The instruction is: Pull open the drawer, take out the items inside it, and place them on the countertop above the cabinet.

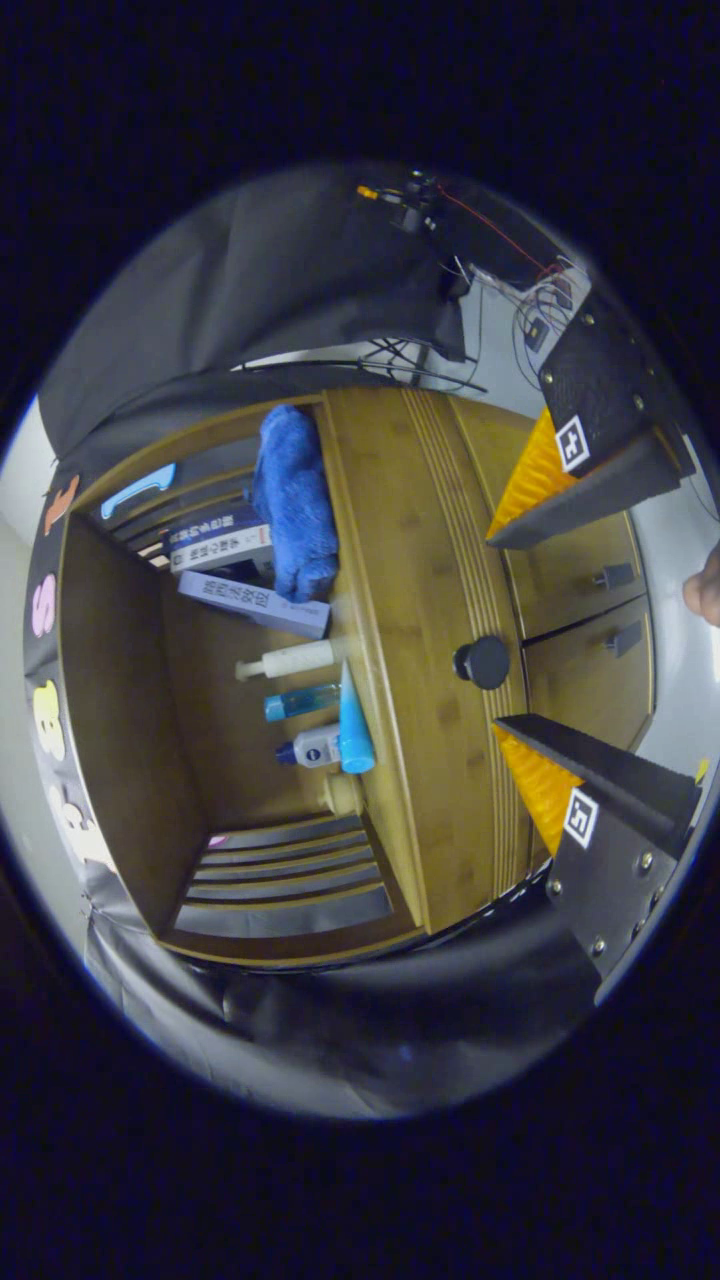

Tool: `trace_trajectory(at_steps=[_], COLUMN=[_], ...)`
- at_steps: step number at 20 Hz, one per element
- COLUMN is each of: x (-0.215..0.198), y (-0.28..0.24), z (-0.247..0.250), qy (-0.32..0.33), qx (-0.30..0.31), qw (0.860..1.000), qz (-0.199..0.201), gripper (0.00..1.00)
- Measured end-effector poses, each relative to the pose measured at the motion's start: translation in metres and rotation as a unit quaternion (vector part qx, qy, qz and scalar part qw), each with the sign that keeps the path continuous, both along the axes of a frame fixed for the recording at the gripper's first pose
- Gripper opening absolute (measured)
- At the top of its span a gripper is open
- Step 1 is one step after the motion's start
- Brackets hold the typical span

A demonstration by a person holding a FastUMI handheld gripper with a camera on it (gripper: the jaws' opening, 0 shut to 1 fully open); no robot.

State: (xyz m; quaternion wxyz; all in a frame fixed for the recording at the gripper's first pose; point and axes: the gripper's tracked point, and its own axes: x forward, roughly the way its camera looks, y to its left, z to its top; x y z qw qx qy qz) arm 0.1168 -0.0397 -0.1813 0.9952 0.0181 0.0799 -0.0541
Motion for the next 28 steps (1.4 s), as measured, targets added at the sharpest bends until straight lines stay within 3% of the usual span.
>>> trace_trajectory(at_steps=[7,12,17,21,28], x=[-0.050,-0.086,-0.129,-0.160,-0.188], y=[0.006,0.038,0.066,0.088,0.081], z=[0.086,0.149,0.188,0.213,0.238], qy=[-0.039,-0.045,-0.048,-0.058,-0.083], qx=[-0.014,0.005,-0.046,-0.035,-0.035], qw=[0.999,0.997,0.995,0.994,0.992], qz=[0.012,0.055,0.069,0.091,0.087], gripper=[0.99,0.99,0.99,0.99,0.99])
